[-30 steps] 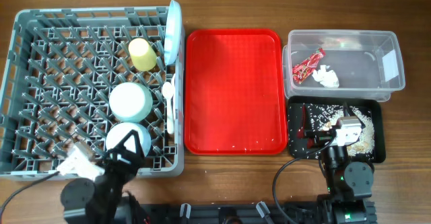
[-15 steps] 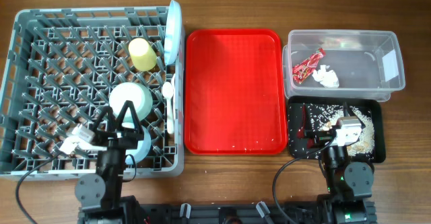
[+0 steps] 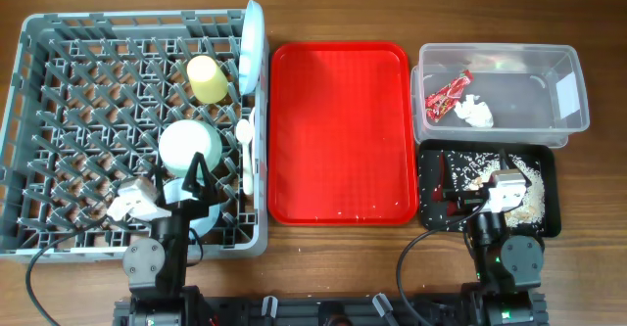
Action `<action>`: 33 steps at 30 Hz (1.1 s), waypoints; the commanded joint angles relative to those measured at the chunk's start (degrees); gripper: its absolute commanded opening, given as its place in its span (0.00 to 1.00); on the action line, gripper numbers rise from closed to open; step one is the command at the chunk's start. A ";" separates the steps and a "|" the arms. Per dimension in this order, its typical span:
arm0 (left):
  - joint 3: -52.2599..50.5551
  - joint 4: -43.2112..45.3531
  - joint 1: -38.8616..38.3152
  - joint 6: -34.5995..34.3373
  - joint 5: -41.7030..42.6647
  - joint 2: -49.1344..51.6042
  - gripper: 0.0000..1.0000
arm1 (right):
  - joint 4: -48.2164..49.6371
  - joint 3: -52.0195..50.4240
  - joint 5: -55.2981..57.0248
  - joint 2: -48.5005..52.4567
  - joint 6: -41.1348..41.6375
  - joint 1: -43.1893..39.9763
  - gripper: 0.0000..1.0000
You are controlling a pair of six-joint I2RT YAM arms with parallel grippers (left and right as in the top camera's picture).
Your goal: Sort waste into correct bins and load items into the dishwasher rack
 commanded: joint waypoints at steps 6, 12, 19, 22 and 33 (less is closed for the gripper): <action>-0.33 -0.24 -0.33 37.99 1.27 -0.55 1.00 | 0.33 -0.07 -1.11 -0.55 -0.76 0.20 1.00; -0.33 -0.24 -0.33 35.85 1.60 -0.55 1.00 | 0.33 -0.07 -1.11 -0.55 -0.79 0.20 1.00; -0.33 -0.20 -0.33 32.50 1.27 -0.55 1.00 | 0.33 -0.07 -1.14 -0.55 -0.76 0.20 1.00; -0.33 -0.24 -0.33 28.20 0.31 -0.55 1.00 | 0.33 -0.07 -1.14 -0.55 -0.76 0.20 1.00; -0.33 -0.17 -0.33 24.87 -1.25 -0.55 1.00 | 0.33 -0.07 -1.11 -0.55 -0.79 0.20 1.00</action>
